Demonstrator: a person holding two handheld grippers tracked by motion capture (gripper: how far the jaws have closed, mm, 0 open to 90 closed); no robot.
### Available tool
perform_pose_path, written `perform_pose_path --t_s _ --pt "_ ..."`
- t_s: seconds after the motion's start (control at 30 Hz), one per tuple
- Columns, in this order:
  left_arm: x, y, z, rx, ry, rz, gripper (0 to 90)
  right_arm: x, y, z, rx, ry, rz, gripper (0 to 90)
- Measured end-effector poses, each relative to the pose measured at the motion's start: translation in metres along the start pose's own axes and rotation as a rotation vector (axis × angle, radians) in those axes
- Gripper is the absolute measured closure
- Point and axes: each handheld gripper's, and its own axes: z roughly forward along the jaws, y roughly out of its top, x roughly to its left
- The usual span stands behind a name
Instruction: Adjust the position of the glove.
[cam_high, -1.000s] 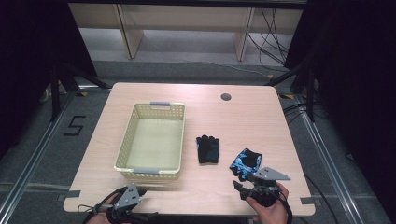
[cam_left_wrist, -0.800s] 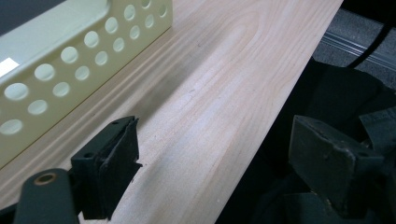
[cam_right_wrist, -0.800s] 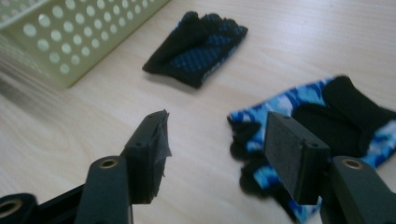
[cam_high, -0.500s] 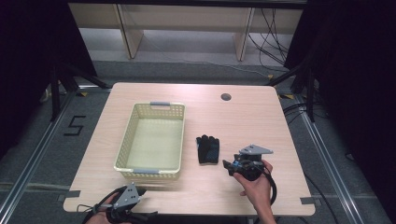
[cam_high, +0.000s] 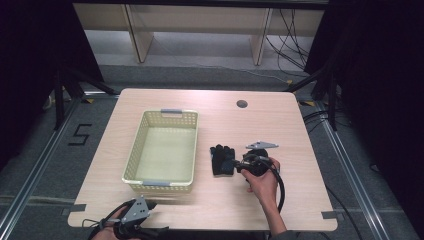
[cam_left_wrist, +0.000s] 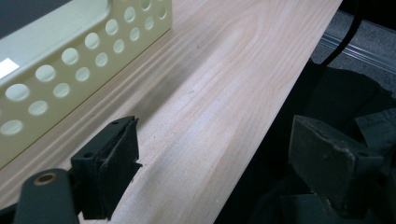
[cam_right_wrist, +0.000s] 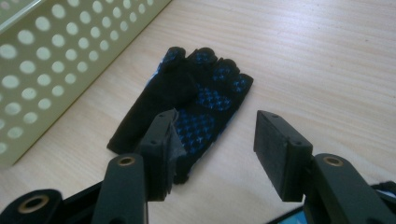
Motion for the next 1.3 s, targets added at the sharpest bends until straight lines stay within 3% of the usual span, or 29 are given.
perform_pose_path --t_s 0.03,0.07,0.1,0.13,0.23,0.3,0.33,0.4,0.6,0.77,0.8,0.87,1.03,1.1,1.17,1.2,1.27,1.3 --pt "0.000 0.000 0.000 -0.003 0.002 -0.003 15.7 -0.002 0.001 0.003 -0.007 -0.008 -0.020 50.6" --pt "0.000 0.000 0.000 -0.003 0.002 -0.003 15.7 0.000 0.003 0.004 0.012 0.001 0.025 50.6" --pt "0.000 0.000 0.000 -0.004 0.002 -0.003 15.7 -0.003 0.004 0.008 -0.007 0.000 0.008 50.6" --pt "-0.001 0.000 0.000 -0.008 -0.001 -0.002 15.7 -0.002 0.004 0.011 0.027 -0.001 0.043 50.6" --pt "0.001 0.000 -0.001 0.006 0.002 0.013 15.7 -0.003 0.005 0.016 0.041 -0.016 0.039 50.7" --pt "-0.001 0.000 0.000 -0.003 0.003 -0.026 15.8 -0.004 0.006 0.021 0.037 -0.009 0.036 51.2" --pt "0.001 0.000 -0.001 0.008 0.003 0.011 15.7 -0.005 0.006 0.026 0.029 -0.002 0.016 51.4" --pt "0.000 0.000 0.000 0.005 0.008 -0.012 15.7 -0.003 0.007 0.028 0.056 -0.005 0.041 51.9" --pt "0.001 0.000 -0.001 0.005 0.006 0.017 15.7 -0.003 0.008 0.040 0.052 -0.019 0.029 52.0" --pt "-0.001 0.000 -0.001 -0.007 0.005 -0.022 15.8 0.003 0.008 0.046 0.095 -0.031 0.029 52.0" --pt "-0.001 0.000 0.000 -0.007 -0.001 -0.023 15.8 0.002 0.008 0.049 0.090 -0.037 0.003 52.2" --pt "-0.001 0.000 -0.001 -0.008 0.009 -0.018 15.8 0.006 0.008 0.052 0.099 -0.063 -0.008 55.1" --pt "-0.001 0.000 -0.001 -0.008 0.007 -0.015 15.9 0.006 0.006 0.054 0.092 -0.052 0.007 63.9" --pt "-0.001 0.000 -0.001 -0.007 0.010 -0.015 16.0 0.005 0.006 0.055 0.086 -0.069 -0.018 67.9" --pt "-0.001 0.000 -0.001 -0.008 0.003 -0.015 16.1 0.006 0.005 0.056 0.075 -0.048 0.002 76.5" --pt "0.000 0.000 -0.002 -0.008 0.004 0.007 16.3 0.005 0.005 0.056 0.068 -0.048 -0.009 78.8" --pt "0.000 0.000 -0.002 -0.006 0.004 0.008 16.6 0.005 0.006 0.055 0.056 -0.042 -0.038 87.7" --pt "0.000 0.000 -0.002 -0.007 0.004 0.008 16.6 0.005 0.006 0.055 0.056 -0.042 -0.038 87.7"
